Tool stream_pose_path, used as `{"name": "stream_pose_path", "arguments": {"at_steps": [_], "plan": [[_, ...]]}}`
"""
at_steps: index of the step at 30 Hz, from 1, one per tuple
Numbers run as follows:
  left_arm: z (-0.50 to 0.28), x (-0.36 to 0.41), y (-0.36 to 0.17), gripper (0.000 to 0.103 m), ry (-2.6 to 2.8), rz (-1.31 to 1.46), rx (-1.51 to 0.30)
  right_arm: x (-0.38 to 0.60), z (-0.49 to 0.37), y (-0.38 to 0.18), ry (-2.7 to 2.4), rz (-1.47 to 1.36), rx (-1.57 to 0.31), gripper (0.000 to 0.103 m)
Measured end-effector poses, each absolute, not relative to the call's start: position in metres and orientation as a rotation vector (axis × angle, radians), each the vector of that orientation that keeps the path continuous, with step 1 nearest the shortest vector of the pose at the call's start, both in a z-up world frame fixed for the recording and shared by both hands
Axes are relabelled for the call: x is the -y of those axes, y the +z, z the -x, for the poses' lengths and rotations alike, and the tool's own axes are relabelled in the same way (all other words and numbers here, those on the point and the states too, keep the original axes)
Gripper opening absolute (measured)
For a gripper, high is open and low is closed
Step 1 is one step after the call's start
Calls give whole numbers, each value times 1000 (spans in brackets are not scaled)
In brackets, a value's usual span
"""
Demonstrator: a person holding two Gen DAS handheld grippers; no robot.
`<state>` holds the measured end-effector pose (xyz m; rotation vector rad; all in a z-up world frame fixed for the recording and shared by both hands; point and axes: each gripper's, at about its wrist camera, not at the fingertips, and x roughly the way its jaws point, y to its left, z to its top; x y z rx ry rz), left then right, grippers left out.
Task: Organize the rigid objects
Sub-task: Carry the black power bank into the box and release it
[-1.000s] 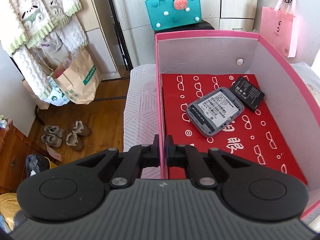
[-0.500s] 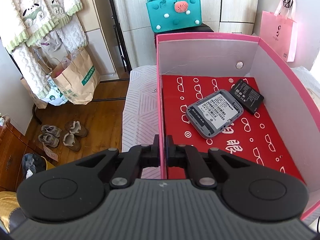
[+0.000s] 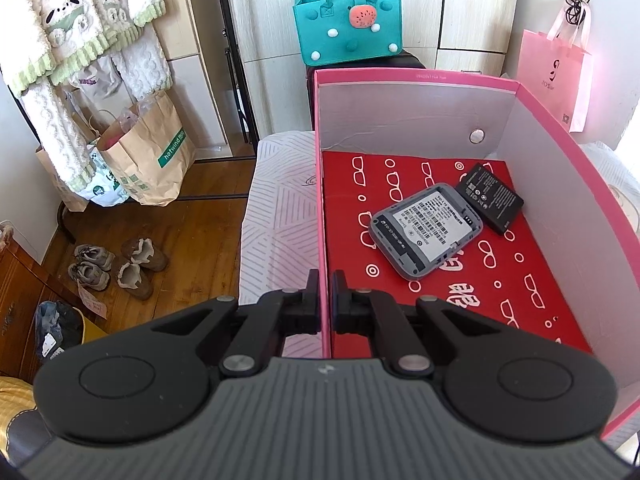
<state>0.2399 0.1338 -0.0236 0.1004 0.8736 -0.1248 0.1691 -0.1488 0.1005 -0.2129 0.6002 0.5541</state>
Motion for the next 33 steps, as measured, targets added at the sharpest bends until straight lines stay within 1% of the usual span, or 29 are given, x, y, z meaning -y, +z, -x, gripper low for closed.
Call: {"name": "stream_pose_path", "arguments": {"at_steps": [3, 6, 8, 14, 17, 20, 24, 27, 30, 33], "plan": [[-240, -132, -24, 4, -122, -115, -871, 128, -185, 111, 614, 226, -621, 68], [-240, -134, -24, 4, -127, -100, -871, 103, -204, 107, 679, 261, -680, 68], [-240, -135, -24, 4, -129, -92, -869, 86, -216, 96, 712, 305, -732, 68], [-240, -135, -24, 4, -141, -102, -865, 37, -239, 45, 774, 555, -898, 68], [-241, -137, -25, 4, -145, -89, -862, 19, -250, 28, 806, 644, -978, 68], [-241, -140, -25, 4, -152, -76, -857, 6, -256, 17, 852, 723, -1018, 68], [-239, -141, -26, 4, -153, -69, -848, -10, -272, 4, 933, 723, -1118, 67], [-240, -141, -27, 4, -149, -77, -849, -23, -275, -16, 971, 741, -1175, 67], [-240, -142, -27, 4, -150, -77, -851, -32, -273, -25, 1001, 748, -1202, 66], [-240, -141, -27, 4, -148, -75, -851, -34, -277, -22, 998, 730, -1203, 66]]}}
